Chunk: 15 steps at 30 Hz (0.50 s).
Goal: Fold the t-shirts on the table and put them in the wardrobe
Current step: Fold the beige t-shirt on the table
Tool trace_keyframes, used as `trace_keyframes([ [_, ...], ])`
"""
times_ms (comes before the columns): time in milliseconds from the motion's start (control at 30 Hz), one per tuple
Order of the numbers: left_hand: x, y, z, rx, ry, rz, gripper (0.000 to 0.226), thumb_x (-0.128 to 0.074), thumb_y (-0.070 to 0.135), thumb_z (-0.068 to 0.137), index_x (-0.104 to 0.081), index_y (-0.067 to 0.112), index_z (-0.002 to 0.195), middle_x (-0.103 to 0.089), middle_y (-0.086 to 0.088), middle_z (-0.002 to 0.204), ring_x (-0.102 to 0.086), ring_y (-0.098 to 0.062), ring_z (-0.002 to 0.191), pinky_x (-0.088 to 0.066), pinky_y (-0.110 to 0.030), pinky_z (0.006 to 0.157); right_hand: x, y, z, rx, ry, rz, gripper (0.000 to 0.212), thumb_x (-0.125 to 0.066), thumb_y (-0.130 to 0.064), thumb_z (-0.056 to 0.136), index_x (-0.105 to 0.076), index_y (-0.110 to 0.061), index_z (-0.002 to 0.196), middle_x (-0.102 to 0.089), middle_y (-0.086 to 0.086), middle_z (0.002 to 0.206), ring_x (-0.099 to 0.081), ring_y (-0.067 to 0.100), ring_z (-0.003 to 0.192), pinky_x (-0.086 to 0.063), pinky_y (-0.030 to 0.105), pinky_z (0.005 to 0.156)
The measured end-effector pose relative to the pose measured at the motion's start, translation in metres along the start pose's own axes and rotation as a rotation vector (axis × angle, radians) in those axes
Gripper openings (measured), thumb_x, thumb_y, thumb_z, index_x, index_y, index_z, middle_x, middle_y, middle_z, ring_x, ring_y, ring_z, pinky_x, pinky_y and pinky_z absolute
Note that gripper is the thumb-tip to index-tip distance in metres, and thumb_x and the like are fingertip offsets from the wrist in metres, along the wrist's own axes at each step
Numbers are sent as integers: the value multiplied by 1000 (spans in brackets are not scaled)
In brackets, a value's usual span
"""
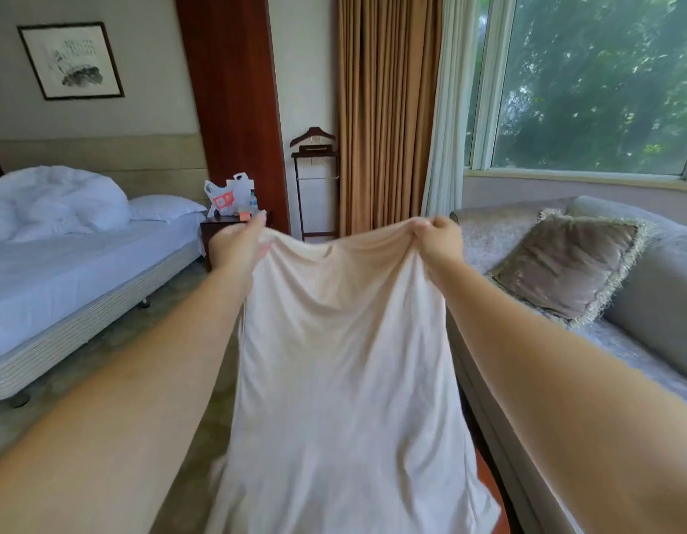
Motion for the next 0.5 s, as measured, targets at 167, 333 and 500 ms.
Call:
trace_keyframes([
  [167,-2,54,-1,20,94,-329,20,-67,20,91,-55,14,76,-60,-2,82,-69,-18,78,-59,-28,80,-1,-69,10,183,34,150,28,-52,-10,92,-44,-18,67,-48,-5,70,-43,6,63,-33,18,54],
  [333,33,61,-34,32,79,-331,13,-61,11,93,-56,11,80,-63,-7,89,-68,-20,81,-59,-27,78,46,-74,-14,191,64,216,27,-56,-14,91,-48,-20,66,-49,-6,66,-44,8,62,-36,21,59],
  [500,70,21,-73,107,-20,-31,13,-54,3,91,-58,7,102,-60,-7,95,-63,-18,82,-55,-19,50,94,-22,-54,9,-89,114,10,-61,-7,83,-57,-12,76,-62,9,78,-59,24,75,-51,38,74],
])
Point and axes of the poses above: each hand's wrist, its own z-axis towards the middle knuckle, its own x-axis out of the back of the hand, y = z × x, the point moved 4 cm from there along z, towards the middle knuckle
